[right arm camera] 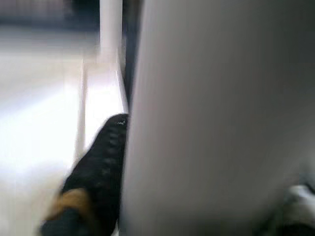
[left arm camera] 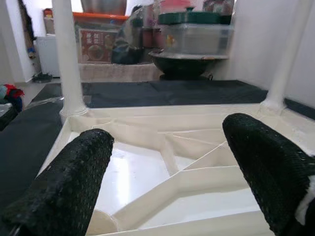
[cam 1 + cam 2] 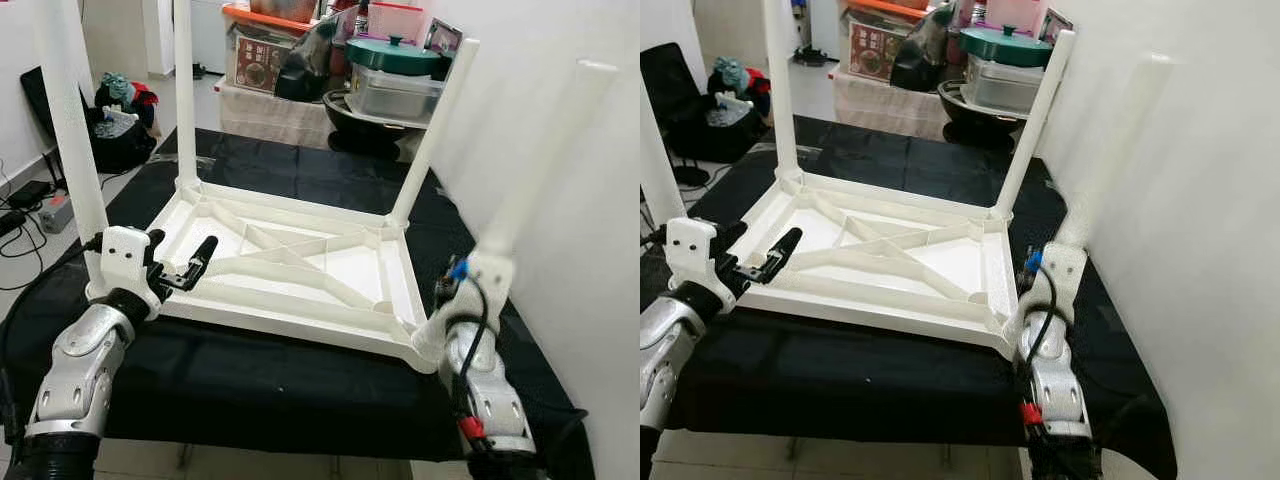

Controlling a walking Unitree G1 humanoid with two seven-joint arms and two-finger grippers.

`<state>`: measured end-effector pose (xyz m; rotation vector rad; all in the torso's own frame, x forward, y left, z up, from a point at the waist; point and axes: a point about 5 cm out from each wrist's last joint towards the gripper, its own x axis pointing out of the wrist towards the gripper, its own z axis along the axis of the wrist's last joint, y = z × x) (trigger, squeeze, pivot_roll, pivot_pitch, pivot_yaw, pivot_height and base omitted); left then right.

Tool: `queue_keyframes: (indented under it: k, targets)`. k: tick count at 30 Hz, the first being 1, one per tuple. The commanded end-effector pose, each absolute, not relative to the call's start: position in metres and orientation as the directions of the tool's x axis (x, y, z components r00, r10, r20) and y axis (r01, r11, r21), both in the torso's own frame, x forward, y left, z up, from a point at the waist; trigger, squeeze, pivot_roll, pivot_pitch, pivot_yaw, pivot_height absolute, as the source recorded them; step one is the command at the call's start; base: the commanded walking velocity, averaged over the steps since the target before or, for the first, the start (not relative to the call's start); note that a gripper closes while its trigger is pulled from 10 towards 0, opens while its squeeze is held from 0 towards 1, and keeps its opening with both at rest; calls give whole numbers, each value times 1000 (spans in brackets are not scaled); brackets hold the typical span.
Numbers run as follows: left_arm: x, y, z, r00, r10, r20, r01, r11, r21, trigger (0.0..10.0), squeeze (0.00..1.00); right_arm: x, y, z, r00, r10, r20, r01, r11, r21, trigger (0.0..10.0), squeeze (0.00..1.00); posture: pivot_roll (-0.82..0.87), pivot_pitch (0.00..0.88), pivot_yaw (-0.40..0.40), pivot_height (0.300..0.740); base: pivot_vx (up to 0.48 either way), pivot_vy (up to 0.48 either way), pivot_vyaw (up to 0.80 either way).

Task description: Building children table

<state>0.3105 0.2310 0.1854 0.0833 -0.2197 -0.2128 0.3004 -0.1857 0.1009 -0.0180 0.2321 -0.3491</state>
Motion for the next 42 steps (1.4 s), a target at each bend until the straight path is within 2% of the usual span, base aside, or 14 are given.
queue_keyframes:
  k: [1,6,7,9,10,15,16,21,26,32,33,36,37,42]
  targets:
    - [312,231,183,955,-224,196,206,973,108,10000,835,297,-200,96,888,-386,-252,376,922,-86,10000,1000,123,0,-128,740,0,0,0]
    - [313,231,183,954,-225,196,207,972,109,10000,835,300,-200,103,914,-346,-213,344,938,-49,10000,1000,123,0,-126,740,0,0,0]
    - [313,231,184,954,-225,197,207,972,111,10000,835,303,-200,109,940,-289,-182,294,956,-2,10000,0,125,0,-127,740,0,0,0]
    - [313,231,184,954,-225,197,207,972,111,10000,835,303,-200,109,940,-289,-182,294,956,-2,10000,0,125,0,-127,740,0,0,0]
    - [313,234,185,954,-225,198,204,972,119,10000,835,312,-214,131,990,-105,-93,113,990,82,10000,0,122,0,-124,740,0,0,0]
    - [313,236,186,954,-225,198,203,971,124,10000,831,315,-229,145,999,-11,-47,15,996,86,10000,0,122,0,-124,740,0,0,0]
    - [314,236,187,954,-227,197,204,970,130,10000,835,317,-239,154,996,79,-39,-76,995,68,10000,0,122,0,-125,740,0,0,0]
    - [314,237,187,954,-227,197,204,970,131,10000,835,316,-238,157,988,150,-39,-147,987,71,10000,0,124,0,-127,740,0,0,0]
    - [314,236,186,952,-240,193,216,967,136,10000,835,311,-223,155,924,376,-62,-374,926,46,10000,0,129,0,-123,740,0,0,0]
    - [316,237,189,948,-251,193,225,963,145,10000,835,323,-223,163,884,463,-57,-463,886,10,10000,0,139,0,-128,740,0,0,0]
    - [316,236,189,947,-254,194,228,962,148,10000,835,332,-228,170,885,465,-40,-465,885,0,7373,0,139,0,-128,740,0,0,0]
    - [316,236,189,947,-256,195,230,962,149,10000,835,338,-231,176,885,464,-28,-465,885,-5,7373,0,139,0,-128,740,0,0,0]
    - [316,235,189,946,-259,194,232,961,149,10000,835,342,-233,180,887,462,-13,-462,887,-11,0,0,146,0,-135,740,0,0,0]
    - [315,234,188,945,-262,195,236,960,149,10000,831,348,-237,187,909,417,21,-417,909,-13,0,0,147,0,-136,740,0,0,0]
